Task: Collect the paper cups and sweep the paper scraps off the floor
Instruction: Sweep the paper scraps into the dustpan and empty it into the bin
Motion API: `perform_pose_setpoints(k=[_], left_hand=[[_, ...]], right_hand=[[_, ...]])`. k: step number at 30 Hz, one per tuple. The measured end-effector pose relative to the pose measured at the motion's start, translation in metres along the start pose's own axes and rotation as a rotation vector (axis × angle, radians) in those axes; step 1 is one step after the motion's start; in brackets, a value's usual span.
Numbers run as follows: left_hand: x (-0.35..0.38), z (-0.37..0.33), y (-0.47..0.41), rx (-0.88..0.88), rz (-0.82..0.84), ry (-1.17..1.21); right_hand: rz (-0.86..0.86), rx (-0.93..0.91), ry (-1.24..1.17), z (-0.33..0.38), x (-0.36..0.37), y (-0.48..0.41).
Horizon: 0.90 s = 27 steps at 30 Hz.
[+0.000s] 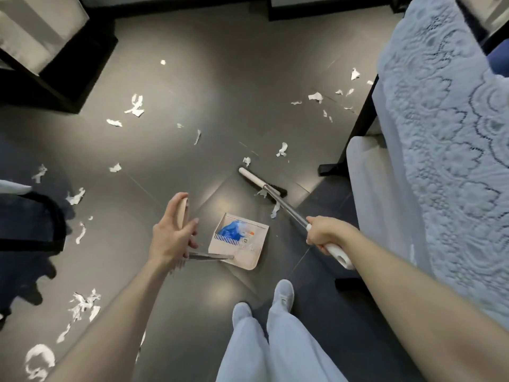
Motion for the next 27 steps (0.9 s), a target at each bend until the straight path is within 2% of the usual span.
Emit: perform_pose_setpoints(k=[3, 10, 13, 18, 27], left_hand=[[0.003, -0.001, -0.002, 0.023, -0.009, -0.075], [0.005, -0.005, -0.006, 0.080, 0.019, -0.063], [0.005, -0.010, -0.011, 0.109, 0.019, -0.046], [-0.004, -0.008, -0.014, 0.132, 0.045, -0.047], [-0.024, -0.020, -0.032, 0.154, 0.038, -0.029]], right_hand=[[0.061, 0.005, -0.024, 0.001, 0.011, 0.000], [0.276, -0.023, -0.591, 0.003, 0.051, 0.017], [0.308, -0.025, -0.725, 0.001, 0.059, 0.033], [0.288, -0.034, -0.780, -0.001, 0.049, 0.057], [0.086, -0.092, -0.821, 0.021, 0.000, 0.073]])
Point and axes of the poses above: each hand's wrist, its own y-axis away from the middle knuckle, its own x-axis out of the palm, z = x × y, the point moved 1 cm from there along -y, towards the middle knuckle, and after that the axes turned 7 degrees about z, right-handed, at the moved point
